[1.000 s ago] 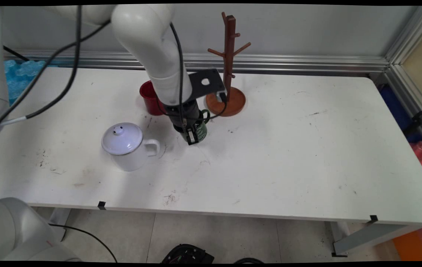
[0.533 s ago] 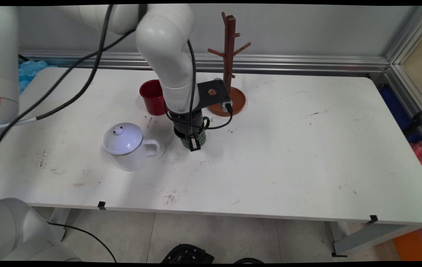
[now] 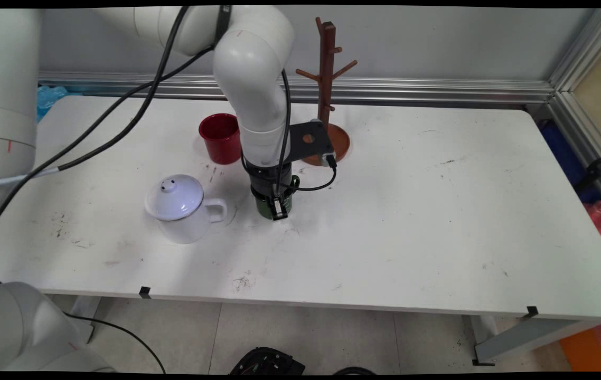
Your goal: Place the picked object on the table
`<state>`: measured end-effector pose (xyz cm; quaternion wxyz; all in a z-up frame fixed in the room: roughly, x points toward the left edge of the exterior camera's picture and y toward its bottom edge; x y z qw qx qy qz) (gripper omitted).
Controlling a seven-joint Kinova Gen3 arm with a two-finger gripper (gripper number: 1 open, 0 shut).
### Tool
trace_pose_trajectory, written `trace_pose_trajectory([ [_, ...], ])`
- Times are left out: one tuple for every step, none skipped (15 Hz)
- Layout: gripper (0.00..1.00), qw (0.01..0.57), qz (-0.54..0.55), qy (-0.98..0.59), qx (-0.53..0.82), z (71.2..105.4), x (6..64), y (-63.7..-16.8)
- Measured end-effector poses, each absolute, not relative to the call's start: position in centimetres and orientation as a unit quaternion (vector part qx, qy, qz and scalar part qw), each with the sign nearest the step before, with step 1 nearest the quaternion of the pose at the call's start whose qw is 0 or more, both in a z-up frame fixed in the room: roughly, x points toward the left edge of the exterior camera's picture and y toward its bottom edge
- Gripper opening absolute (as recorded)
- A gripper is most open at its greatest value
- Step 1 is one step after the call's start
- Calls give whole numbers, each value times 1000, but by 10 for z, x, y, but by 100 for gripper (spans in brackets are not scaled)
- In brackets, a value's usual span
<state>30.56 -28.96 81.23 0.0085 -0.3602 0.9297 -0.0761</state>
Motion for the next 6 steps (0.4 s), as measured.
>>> trace_pose_trajectory([
  [100,9,-77,930,-359,812,305,-290],
  [100,10,-78,930,-358,812,304,-291],
  [100,9,-79,931,-357,813,303,-292],
  [100,8,-80,931,-355,815,302,-292],
  [100,5,-81,932,-353,817,301,-292],
  [100,2,-83,933,-351,820,301,-292],
])
